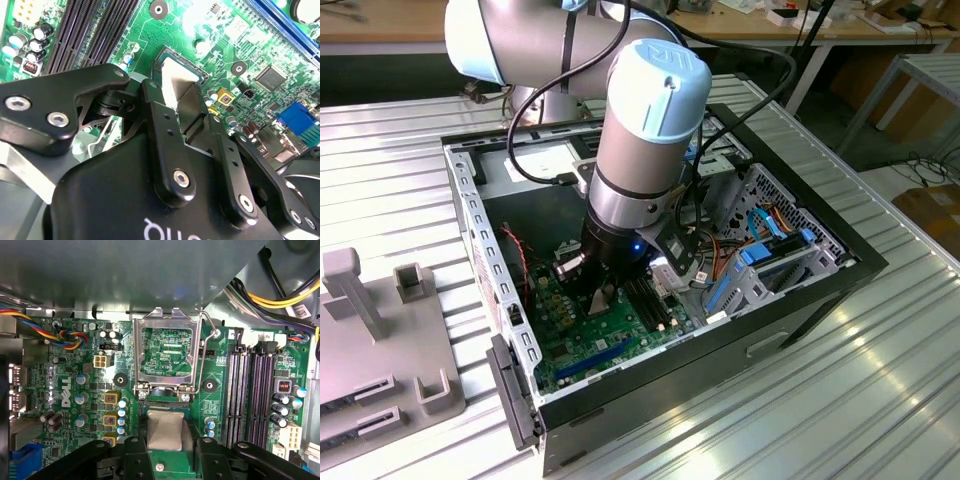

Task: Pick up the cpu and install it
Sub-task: 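Place the cpu into insertion slot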

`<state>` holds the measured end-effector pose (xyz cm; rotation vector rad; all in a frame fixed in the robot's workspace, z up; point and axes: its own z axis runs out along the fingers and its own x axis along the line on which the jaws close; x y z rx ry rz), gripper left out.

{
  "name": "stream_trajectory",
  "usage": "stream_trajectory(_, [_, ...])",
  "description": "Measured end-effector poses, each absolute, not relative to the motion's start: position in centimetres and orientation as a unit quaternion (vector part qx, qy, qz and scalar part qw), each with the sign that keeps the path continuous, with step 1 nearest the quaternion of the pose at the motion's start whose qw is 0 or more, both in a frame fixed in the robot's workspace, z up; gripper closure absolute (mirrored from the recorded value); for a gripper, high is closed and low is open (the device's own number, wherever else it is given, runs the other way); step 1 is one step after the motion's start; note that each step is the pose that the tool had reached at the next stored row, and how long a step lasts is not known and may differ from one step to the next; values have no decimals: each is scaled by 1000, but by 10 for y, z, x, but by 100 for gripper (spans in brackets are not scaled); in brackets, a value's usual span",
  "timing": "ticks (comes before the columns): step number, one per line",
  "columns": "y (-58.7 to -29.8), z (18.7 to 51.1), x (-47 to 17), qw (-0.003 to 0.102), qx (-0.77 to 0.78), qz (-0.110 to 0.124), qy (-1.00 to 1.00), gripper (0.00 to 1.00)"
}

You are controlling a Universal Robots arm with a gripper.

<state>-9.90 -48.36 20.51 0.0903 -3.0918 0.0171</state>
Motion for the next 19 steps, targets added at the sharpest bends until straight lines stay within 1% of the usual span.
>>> stream_trajectory(19, [-484, 205, -101, 24, 29, 5, -999, 60])
